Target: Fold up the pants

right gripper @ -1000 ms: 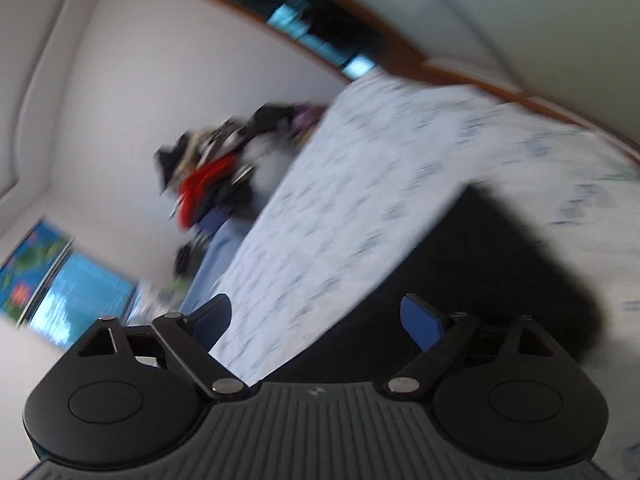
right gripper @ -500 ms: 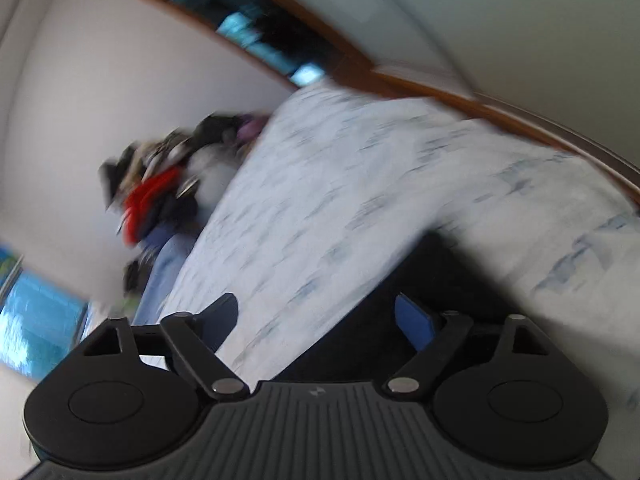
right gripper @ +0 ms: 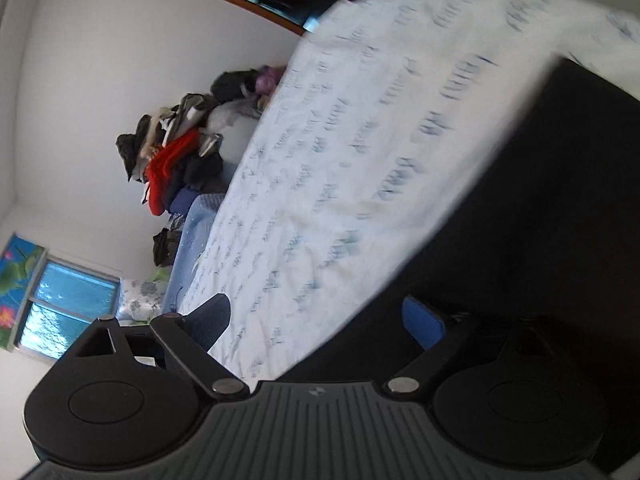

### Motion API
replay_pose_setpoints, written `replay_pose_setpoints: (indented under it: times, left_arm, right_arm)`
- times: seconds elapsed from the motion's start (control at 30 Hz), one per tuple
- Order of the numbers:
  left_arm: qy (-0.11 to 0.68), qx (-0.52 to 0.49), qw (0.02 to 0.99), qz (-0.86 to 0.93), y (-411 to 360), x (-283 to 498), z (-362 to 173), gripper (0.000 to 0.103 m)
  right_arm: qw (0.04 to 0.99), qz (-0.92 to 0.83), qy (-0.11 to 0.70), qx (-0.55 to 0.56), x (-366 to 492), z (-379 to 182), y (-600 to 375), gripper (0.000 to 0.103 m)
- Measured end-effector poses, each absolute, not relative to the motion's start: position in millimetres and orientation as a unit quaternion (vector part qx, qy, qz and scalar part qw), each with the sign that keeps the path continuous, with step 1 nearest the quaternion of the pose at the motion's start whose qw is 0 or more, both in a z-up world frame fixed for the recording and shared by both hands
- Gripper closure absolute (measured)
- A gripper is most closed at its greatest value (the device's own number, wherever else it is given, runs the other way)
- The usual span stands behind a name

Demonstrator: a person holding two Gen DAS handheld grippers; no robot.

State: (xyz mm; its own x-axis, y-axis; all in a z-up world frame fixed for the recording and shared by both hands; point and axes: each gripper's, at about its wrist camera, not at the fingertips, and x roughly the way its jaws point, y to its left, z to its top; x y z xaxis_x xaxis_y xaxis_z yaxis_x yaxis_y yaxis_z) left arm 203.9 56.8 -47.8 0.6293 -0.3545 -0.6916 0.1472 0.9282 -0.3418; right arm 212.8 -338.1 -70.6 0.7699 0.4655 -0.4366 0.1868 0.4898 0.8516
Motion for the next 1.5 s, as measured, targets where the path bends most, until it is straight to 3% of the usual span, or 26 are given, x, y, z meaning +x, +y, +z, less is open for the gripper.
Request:
replay_pose_setpoints:
  times: [0.2, 0.4, 0.57, 0.8, 1.03, 1.2, 1.3, 1.5]
  left_arm:
    - [0.386, -0.193, 0.896, -0.104, 111, 161, -55, 0.003]
    - [0.352, -0.125, 0.922, -0.103, 94, 132, -62, 0.002]
    - [0.316, -0.048, 0.941, -0.11, 80, 116, -79, 0.002]
    - [0.295, -0.102, 0.942, -0.12, 94, 115, -80, 0.001]
    - [0.28, -0.15, 0.939, -0.132, 107, 117, -81, 0.001]
    - [0.284, -0.13, 0.942, -0.123, 98, 111, -80, 0.001]
    - [0.29, -0.108, 0.944, -0.113, 91, 112, -81, 0.001]
    - [0.3, -0.067, 0.947, -0.092, 79, 113, -83, 0.001]
  right_arm:
    - [0.748, 0.269, 0.374, 0.477, 256, -51, -214, 0.005]
    - [0.642, 0.351, 0.467, 0.497, 323, -84, -72, 0.005]
    - [0.686, 0.325, 0.493, 0.425, 348, -96, -23, 0.006]
    - [0.686, 0.297, 0.504, 0.431, 363, -83, -36, 0.006]
    - [0.777, 0.309, 0.395, 0.38, 258, -26, -126, 0.006]
    - [0.918, 0.098, 0.302, 0.237, 131, -15, -240, 0.005]
    - [0.93, -0.039, 0.32, 0.179, 96, -27, -299, 0.005]
    - [0.896, -0.083, 0.275, 0.338, 67, -44, -371, 0.005]
